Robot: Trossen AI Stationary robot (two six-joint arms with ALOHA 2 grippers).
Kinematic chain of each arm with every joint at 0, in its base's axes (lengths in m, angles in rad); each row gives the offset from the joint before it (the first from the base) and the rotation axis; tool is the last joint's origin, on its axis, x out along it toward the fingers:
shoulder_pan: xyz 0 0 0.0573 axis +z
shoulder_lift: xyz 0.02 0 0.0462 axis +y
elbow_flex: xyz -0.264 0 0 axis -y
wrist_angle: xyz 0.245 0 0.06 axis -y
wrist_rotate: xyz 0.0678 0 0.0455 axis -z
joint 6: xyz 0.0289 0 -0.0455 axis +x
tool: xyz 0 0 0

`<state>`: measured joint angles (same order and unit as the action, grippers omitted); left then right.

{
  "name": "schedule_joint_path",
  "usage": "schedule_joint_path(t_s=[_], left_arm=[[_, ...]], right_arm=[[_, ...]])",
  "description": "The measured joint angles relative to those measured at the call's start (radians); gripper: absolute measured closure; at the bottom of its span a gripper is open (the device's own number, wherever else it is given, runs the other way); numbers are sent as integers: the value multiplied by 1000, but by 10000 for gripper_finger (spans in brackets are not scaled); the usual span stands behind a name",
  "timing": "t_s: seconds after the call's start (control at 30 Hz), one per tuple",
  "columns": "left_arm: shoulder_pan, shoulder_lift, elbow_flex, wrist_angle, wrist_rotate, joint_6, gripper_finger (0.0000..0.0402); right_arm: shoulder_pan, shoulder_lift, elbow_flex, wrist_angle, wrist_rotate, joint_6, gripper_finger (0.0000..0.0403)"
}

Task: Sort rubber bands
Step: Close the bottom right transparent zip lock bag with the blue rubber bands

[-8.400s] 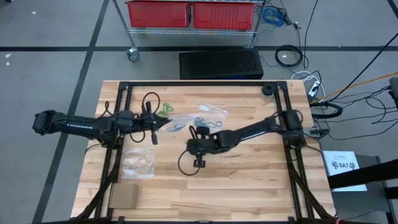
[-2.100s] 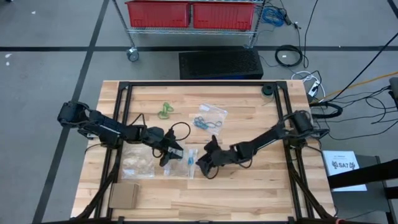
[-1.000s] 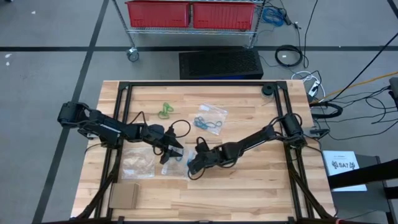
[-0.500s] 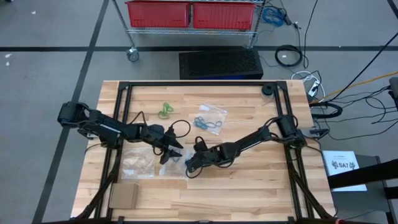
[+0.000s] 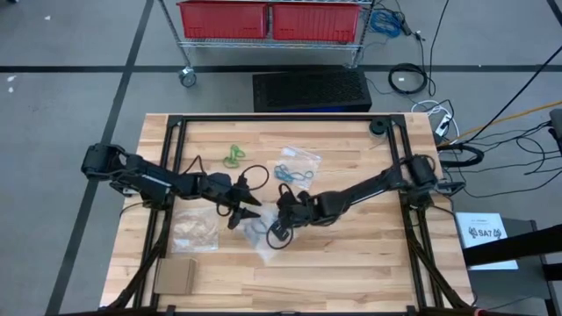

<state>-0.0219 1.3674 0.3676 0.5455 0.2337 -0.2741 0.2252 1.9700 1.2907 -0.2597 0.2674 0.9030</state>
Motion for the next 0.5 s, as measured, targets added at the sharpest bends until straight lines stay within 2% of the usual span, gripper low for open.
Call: schedule_joint_path(t_s=[0.27,0.37,0.5], left_arm=[[81,0,0,125,0,2,185],[103,0,0,216,1,37,185],[118,0,44,260,5,96,185]], right_arm=[[-30,-235,0,-168,30,-352,402],[-39,-318,1,-193,29,-441,402],[-50,-392,2,-241,19,-508,403]])
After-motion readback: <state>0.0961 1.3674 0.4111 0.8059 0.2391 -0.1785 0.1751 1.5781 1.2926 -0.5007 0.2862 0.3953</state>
